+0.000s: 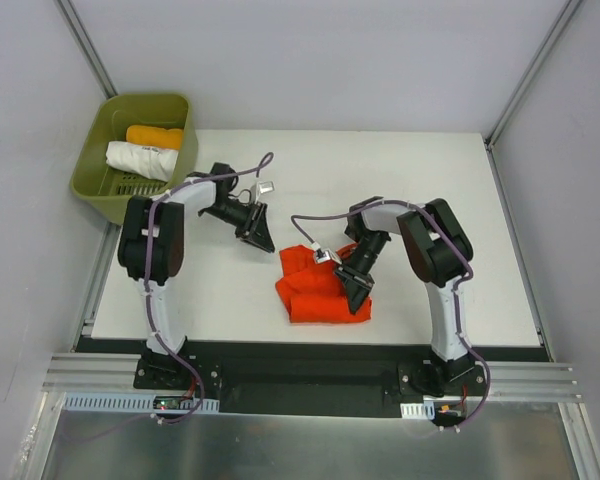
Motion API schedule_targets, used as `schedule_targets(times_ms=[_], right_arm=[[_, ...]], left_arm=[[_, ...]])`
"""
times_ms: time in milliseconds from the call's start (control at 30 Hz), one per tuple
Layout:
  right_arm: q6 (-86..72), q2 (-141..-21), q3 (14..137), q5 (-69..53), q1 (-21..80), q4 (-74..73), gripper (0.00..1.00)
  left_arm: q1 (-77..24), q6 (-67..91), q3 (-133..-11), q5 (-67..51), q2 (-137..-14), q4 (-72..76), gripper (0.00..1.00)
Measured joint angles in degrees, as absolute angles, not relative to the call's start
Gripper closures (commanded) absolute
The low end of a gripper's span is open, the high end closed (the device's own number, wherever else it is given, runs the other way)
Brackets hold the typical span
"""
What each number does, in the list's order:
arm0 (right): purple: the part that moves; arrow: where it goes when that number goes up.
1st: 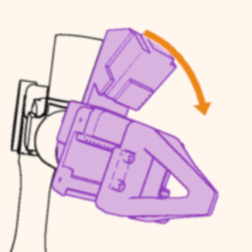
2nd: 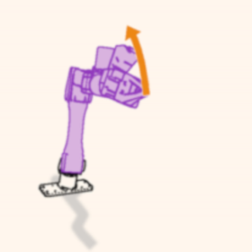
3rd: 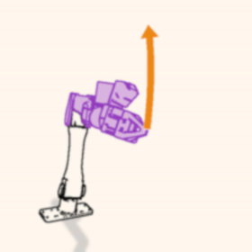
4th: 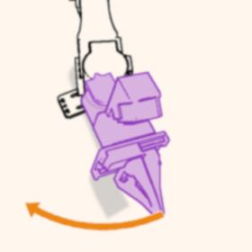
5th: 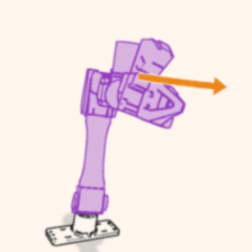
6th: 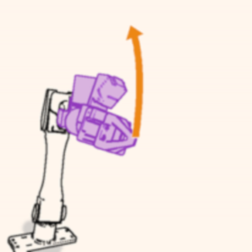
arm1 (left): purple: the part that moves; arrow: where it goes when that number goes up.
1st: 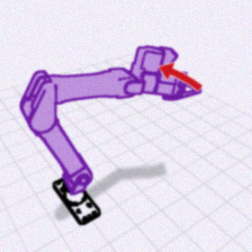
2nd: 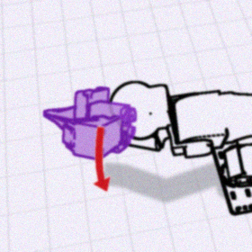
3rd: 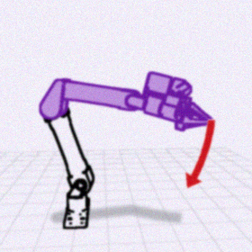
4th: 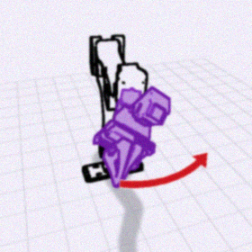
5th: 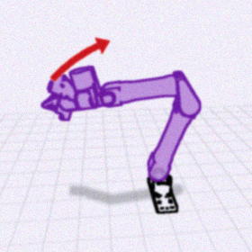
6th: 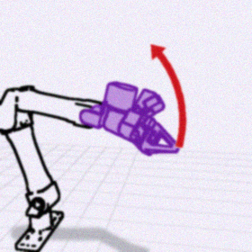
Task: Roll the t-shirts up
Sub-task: Roll the T-shirt to the center of the board.
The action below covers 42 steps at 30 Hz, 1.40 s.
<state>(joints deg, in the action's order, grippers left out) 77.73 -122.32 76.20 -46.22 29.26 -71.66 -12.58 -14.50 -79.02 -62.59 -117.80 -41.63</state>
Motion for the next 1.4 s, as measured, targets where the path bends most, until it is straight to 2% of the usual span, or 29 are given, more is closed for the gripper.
schedule_targets(times_ms=[200,400,533,667,833,1400], right_arm=[[71.77,-129.51,83.35,-45.82,28.67,-77.32,0.95],[62.89,-134.69,88.09,-45.78,27.64,-79.88,0.96],[60.36,-137.08,90.72,-46.17,27.09,-81.3,0.97],[58.78,-138.82,94.26,-47.42,26.68,-81.73,0.97],[57.82,-139.39,95.26,-48.97,25.76,-81.56,0.97],[57.56,-139.39,95.15,-49.5,25.58,-81.3,0.97]], left_arm=[[-13.3,-17.91,-75.77,-52.62,-100.12,-37.04,0.62],[-32.01,-29.8,-62.67,-38.59,-75.11,-29.78,0.53],[-45.12,-37.12,-53.23,-30.55,-67.13,-25.67,0.52],[-53.3,-41.98,-47.35,-24.6,-67.11,-22.41,0.51],[-57.95,-46.52,-43.42,-20.49,-68.49,-17.19,0.51],[-58.74,-53.41,-34.68,-9.85,-76.07,-1.67,0.43]])
